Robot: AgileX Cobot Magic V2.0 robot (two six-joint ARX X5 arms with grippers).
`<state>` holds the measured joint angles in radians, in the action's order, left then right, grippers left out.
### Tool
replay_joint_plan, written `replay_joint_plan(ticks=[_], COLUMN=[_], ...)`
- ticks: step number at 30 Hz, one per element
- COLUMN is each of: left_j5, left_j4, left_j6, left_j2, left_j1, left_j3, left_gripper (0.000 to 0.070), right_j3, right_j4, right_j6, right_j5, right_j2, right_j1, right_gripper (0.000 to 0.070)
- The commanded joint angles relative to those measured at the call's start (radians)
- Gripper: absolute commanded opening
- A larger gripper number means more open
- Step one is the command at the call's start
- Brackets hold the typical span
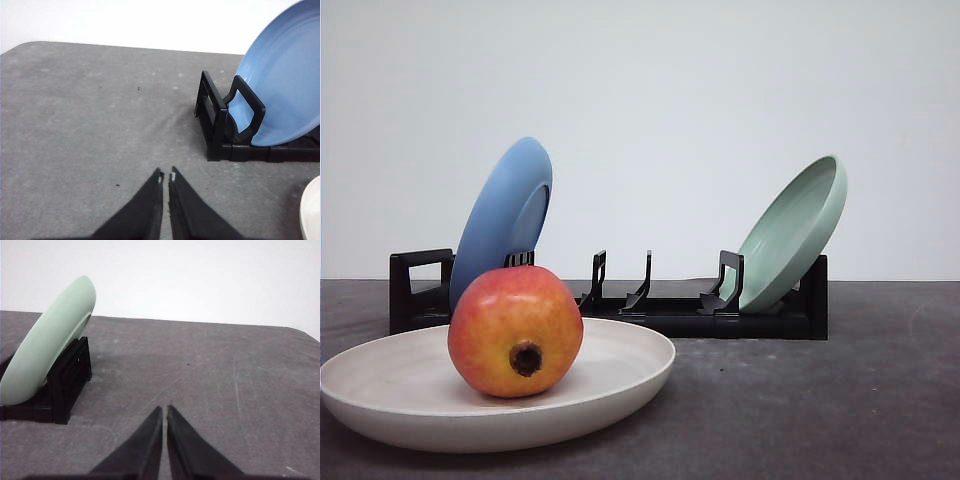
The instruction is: Place pomegranate in white plate
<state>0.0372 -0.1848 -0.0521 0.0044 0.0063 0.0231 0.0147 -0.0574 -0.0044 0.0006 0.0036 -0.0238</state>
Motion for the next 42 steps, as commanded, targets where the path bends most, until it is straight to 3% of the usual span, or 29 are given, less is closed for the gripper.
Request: replay_joint_plan(ticks=[1, 42], left_j5=[0.006, 0.006], left_j4=[-0.002, -0.002], left_j6=[0.000, 0.000], left_j2=[0.000, 0.000], left_j1=[0.002, 0.002], left_j3=[-0.011, -0.011], left_gripper=[0.0000, 0.0000], right_j3=[-0.005, -0.005], right_j4=[0.013, 0.013], right_j6=[-0.007, -0.007], right_j5=[0.000, 0.000], right_j2=[0.000, 0.000], right_j1=[0.000, 0.000], right_gripper=[0.0011, 0.0011])
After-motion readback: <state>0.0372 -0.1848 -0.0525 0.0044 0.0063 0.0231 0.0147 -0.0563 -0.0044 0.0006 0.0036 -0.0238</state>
